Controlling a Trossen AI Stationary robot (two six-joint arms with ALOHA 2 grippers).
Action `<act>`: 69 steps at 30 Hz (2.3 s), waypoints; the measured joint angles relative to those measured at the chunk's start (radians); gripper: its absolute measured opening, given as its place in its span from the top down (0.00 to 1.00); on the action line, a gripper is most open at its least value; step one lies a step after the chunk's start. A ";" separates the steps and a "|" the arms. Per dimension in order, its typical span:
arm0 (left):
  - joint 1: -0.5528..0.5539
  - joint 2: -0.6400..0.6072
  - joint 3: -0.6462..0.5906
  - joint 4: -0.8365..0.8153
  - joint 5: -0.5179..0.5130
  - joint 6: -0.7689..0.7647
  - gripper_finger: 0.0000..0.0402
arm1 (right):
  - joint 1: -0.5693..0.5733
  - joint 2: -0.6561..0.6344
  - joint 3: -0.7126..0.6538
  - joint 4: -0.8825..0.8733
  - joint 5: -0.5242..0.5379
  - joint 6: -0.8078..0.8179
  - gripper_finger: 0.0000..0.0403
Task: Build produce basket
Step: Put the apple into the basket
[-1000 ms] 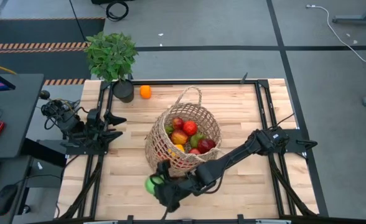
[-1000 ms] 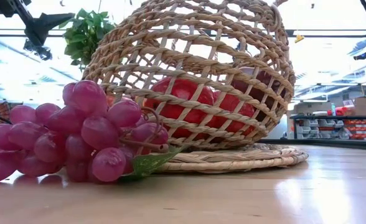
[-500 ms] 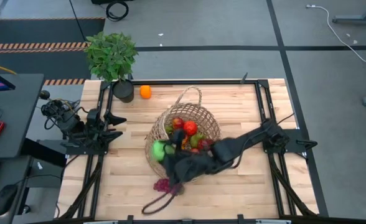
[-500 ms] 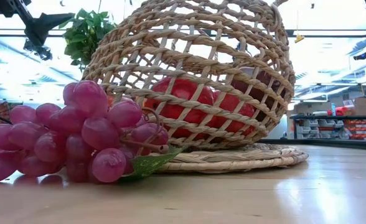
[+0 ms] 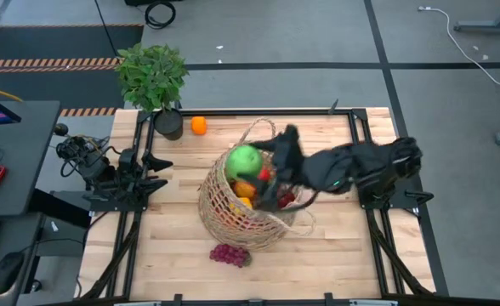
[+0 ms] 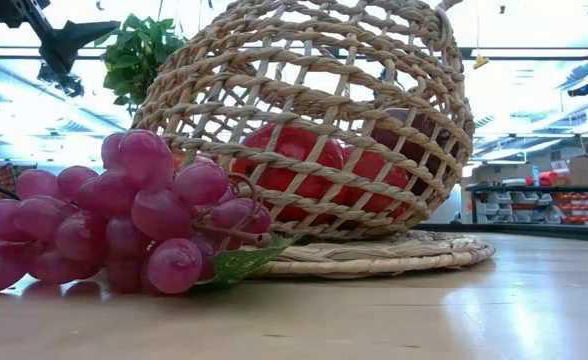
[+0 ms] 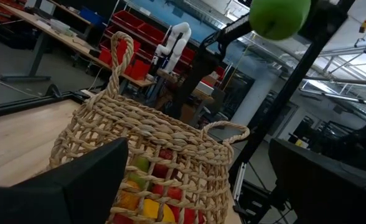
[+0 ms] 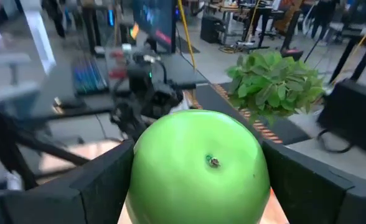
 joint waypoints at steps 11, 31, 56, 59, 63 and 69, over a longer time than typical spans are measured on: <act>0.000 0.000 0.000 0.000 0.000 0.000 0.01 | -0.017 -0.174 0.000 0.034 -0.057 0.222 0.14; 0.000 0.000 0.000 0.000 0.000 0.000 0.01 | -0.010 -0.346 0.000 0.514 -0.196 -0.057 0.14; 0.000 0.000 0.000 0.000 0.000 0.000 0.01 | -0.010 -0.436 0.000 1.075 -0.401 -0.351 0.14; 0.000 0.000 0.000 0.000 0.000 0.000 0.01 | -0.010 -0.446 0.000 1.106 -0.419 -0.386 0.14; 0.000 0.000 0.000 0.000 0.000 0.000 0.01 | -0.010 -0.457 0.000 1.121 -0.431 -0.397 0.14; 0.000 0.000 0.000 0.000 0.000 0.000 0.01 | -0.010 -0.465 0.001 0.900 -0.326 -0.420 0.14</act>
